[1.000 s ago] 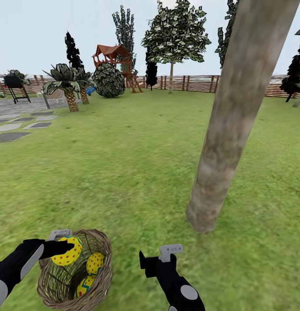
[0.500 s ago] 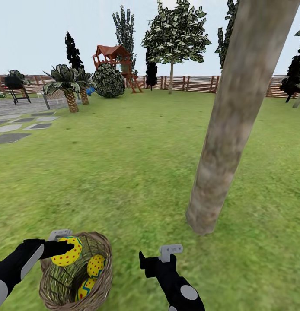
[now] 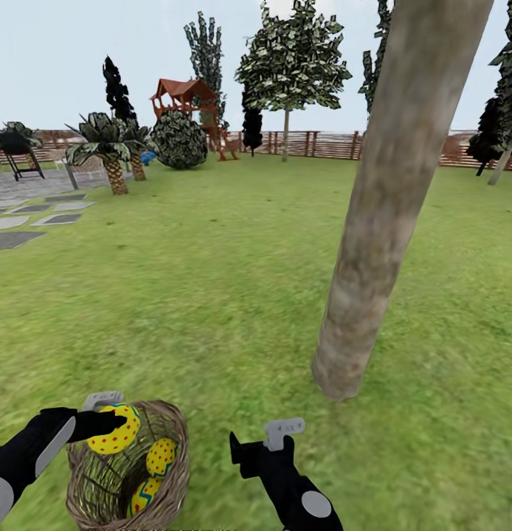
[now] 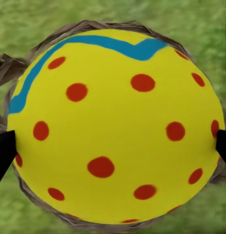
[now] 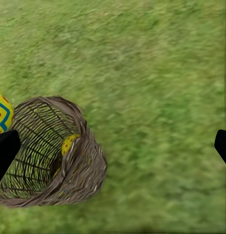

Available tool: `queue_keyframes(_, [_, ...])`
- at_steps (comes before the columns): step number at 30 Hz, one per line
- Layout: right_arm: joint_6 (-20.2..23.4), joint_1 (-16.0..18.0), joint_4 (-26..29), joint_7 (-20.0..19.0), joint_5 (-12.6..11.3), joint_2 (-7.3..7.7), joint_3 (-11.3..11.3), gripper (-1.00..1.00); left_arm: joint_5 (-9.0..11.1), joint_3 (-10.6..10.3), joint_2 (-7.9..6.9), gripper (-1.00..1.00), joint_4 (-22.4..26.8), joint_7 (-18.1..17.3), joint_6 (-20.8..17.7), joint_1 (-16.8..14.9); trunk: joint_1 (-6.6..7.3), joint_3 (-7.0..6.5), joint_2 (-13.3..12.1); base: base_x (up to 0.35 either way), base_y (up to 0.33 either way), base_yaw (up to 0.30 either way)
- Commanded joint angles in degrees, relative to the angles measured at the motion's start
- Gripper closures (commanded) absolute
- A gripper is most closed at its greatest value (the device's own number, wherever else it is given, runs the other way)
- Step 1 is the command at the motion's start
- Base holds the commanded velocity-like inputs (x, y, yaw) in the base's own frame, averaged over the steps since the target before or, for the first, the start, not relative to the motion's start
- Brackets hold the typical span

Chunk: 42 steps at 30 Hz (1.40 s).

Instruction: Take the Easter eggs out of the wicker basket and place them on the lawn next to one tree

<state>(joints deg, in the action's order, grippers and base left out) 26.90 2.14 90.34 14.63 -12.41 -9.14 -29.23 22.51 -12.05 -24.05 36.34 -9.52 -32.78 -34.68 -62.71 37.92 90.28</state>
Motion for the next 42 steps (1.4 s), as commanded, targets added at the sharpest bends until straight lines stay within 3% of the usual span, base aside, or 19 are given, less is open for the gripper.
queue_keyframes(1, [0.2, 0.1, 0.0, 0.6, -0.6, 0.00, -0.1, -1.00, 0.1, -0.2, -0.06, 1.00, 0.1, -0.1, -0.2, 0.0, 0.25, -0.20, -0.4, -0.108, 0.000, -0.210])
queue_keyframes(19, [0.1, 0.1, -0.7, 0.5, -0.6, -0.06, -0.2, -1.00, 0.2, -0.3, -0.10, 1.00, 0.1, -0.1, -0.3, 0.0, 4.20, -4.59, -7.6, -0.038, 0.000, -0.215])
queue_keyframes(32, [0.1, 0.1, -0.7, 0.5, -0.6, -0.08, -0.2, -1.00, 0.2, -0.3, -0.17, 1.00, 2.0, 0.0, -0.2, 0.5, 7.06, -7.00, -12.8, 0.000, 0.000, -0.020])
queue_keyframes(35, [0.1, 0.1, -0.8, 0.5, -0.6, -0.08, -0.2, -1.00, 0.2, -0.2, -0.70, 1.00, 5.8, 0.0, -0.2, 2.5, 7.72, -7.54, -14.0, 0.000, 0.000, 0.000])
queue_keyframes(38, [0.1, 0.1, -0.7, 0.5, -0.6, -0.08, -0.2, -1.00, 0.2, 0.1, -1.59, 1.00, 15.3, 0.6, -0.8, 7.6, 8.38, -8.08, -15.2, 0.000, 0.000, 0.000])
queue_keyframes(42, [0.1, 0.1, -0.8, 0.5, -0.6, -0.08, -0.2, -1.00, 0.2, 0.3, -1.77, 1.00, 26.4, 5.2, -0.9, 13.9, 9.25, -8.80, -16.8, 0.000, 0.000, 0.000])
